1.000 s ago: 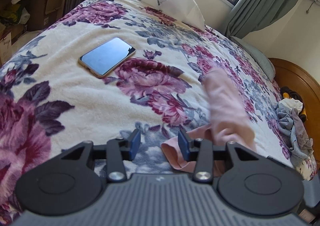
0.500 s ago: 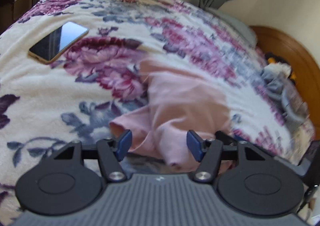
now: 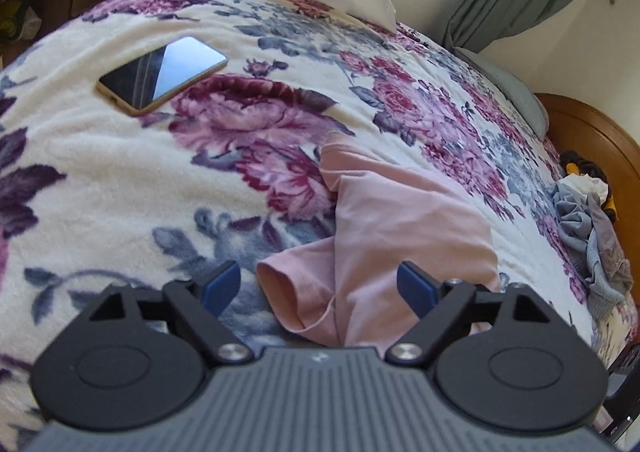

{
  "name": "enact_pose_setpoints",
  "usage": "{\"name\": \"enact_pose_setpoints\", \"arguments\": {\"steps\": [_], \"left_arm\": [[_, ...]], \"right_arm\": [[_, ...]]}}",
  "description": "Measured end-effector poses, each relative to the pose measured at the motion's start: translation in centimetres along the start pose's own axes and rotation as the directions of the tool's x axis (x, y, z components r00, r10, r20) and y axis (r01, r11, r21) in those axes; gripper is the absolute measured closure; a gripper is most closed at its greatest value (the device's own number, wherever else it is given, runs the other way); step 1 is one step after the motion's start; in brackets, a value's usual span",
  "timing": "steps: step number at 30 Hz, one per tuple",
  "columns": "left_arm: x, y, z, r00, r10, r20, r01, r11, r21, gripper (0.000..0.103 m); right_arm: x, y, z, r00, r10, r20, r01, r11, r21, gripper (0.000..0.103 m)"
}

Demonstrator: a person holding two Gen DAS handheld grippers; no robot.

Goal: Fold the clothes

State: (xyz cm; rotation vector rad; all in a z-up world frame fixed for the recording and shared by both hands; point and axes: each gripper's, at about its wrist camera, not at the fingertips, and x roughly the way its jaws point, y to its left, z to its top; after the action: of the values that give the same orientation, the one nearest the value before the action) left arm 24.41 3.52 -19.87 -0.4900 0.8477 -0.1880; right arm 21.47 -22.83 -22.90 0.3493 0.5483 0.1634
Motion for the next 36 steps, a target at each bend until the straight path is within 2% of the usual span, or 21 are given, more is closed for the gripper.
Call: {"name": "enact_pose_setpoints", "arguments": {"steps": [1, 2, 3, 5, 9, 13, 15, 16, 18, 20, 23, 27, 33, 36], "left_arm": [[0.3, 0.1, -0.2, 0.999, -0.036, -0.006, 0.035, 0.999, -0.025, 0.021], [0.6, 0.1, -0.4, 0.997, -0.071, -0.011, 0.071, 0.996, -0.051, 0.029], [0.9, 0.0, -0.7, 0.995, -0.100, -0.015, 0.099, 0.993, -0.059, 0.045], [1.5, -0.5, -1.1, 0.994, -0.108, -0.024, 0.107, 0.993, -0.046, 0.063], [1.4, -0.4, -1.4, 0.991, -0.133, -0.009, 0.133, 0.990, -0.049, 0.076], [1.4, 0.1, -1.0, 0.987, -0.153, -0.038, 0.151, 0.987, -0.051, 0.073], [1.7, 0.0, -1.0, 0.990, -0.132, -0.058, 0.129, 0.990, -0.051, 0.050], [1.9, 0.0, -1.1, 0.989, -0.136, -0.062, 0.132, 0.989, -0.061, 0.046], [2.2, -0.2, -1.4, 0.986, -0.158, -0.061, 0.150, 0.982, -0.117, 0.027], [2.5, -0.6, -1.7, 0.981, -0.183, -0.059, 0.172, 0.973, -0.151, 0.021], [2.8, -1.1, -1.9, 0.983, -0.177, -0.050, 0.168, 0.974, -0.154, 0.022], [2.8, -0.4, -2.2, 0.985, -0.169, -0.036, 0.158, 0.968, -0.196, 0.034], [1.2, 1.1, -1.7, 0.981, -0.190, -0.024, 0.174, 0.939, -0.297, 0.031], [-1.0, 1.1, -1.1, 0.988, -0.148, 0.039, 0.153, 0.942, -0.300, 0.026]], "right_arm": [[-0.1, 0.1, 0.0, 1.000, 0.008, 0.010, -0.008, 1.000, -0.009, 0.012], [-0.2, 0.3, 0.0, 1.000, 0.018, 0.020, -0.018, 1.000, -0.018, 0.012], [-0.2, 0.4, 0.1, 0.999, 0.027, 0.022, -0.026, 0.999, -0.028, 0.012], [-0.2, 0.8, 0.1, 0.999, 0.044, 0.023, -0.043, 0.998, -0.048, 0.012], [0.4, 1.3, 0.0, 0.999, 0.042, -0.001, -0.042, 0.997, -0.067, 0.012], [0.7, 1.5, 0.0, 0.999, 0.042, -0.001, -0.042, 0.997, -0.066, 0.012], [0.7, 1.7, 0.0, 0.999, 0.041, 0.000, -0.041, 0.996, -0.074, 0.011], [0.8, 1.7, -0.1, 0.999, 0.042, -0.002, -0.042, 0.996, -0.078, 0.010], [0.9, 1.9, -0.1, 0.999, 0.046, -0.009, -0.047, 0.995, -0.084, 0.007], [1.0, 2.0, -0.2, 0.999, 0.050, -0.017, -0.051, 0.995, -0.085, 0.005], [1.0, 1.9, -0.2, 0.999, 0.047, -0.011, -0.048, 0.996, -0.075, 0.004], [1.1, 1.5, -0.2, 0.999, 0.042, -0.014, -0.043, 0.998, -0.049, 0.004], [1.1, 1.1, -0.2, 0.999, 0.041, -0.007, -0.041, 0.999, -0.026, 0.002], [0.7, 0.7, 0.0, 0.999, -0.006, 0.040, 0.007, 1.000, -0.015, 0.000]]}}
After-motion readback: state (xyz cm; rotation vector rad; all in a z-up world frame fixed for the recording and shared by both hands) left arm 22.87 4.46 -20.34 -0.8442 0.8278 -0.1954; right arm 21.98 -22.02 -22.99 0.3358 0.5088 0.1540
